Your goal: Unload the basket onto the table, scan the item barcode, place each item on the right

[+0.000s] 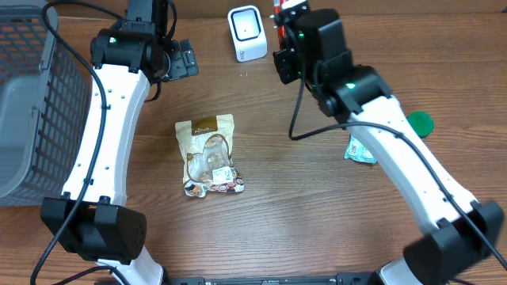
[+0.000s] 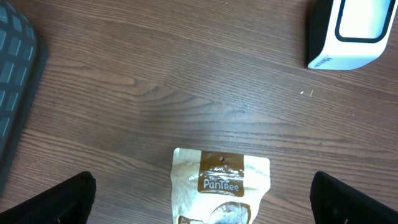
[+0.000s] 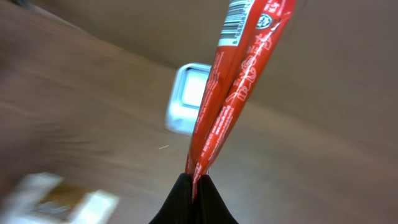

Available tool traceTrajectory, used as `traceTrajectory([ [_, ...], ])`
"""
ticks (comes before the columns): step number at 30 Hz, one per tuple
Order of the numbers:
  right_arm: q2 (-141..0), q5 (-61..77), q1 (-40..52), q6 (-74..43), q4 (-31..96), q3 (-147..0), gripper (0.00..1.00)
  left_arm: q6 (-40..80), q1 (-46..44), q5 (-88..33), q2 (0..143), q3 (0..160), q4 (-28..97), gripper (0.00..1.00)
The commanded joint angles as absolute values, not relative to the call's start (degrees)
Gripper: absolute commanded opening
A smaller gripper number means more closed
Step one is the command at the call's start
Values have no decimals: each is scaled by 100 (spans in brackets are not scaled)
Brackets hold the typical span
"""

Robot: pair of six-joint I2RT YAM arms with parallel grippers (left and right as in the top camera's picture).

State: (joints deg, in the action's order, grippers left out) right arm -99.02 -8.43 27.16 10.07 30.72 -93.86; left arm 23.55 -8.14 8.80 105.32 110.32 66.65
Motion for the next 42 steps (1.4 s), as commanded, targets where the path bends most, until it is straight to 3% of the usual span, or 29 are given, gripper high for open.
traceTrajectory([
  [1,-10425,-1802,2764,2834,2681,-9397,4,2270,-827,915,10381,11146,6665,100],
  [7,-11185,-2268,2770,5212,1463,-9397,4,2270,-827,915,10381,11148,6665,100],
  [16,-12630,-3599,2779,7756,-676,-9397,4,2270,-827,913,10381,11148,6665,100],
  [25,-13666,-3896,2897,8219,-2132,-9397,4,2270,-827,913,10381,11148,6665,100],
  [33,-14029,-3892,2974,8879,-2652,-9397,4,2270,-827,915,10381,11148,6665,100],
  [42,-14029,-4003,3022,8917,-2421,-9397,4,2270,-827,915,10381,11148,6665,100],
])
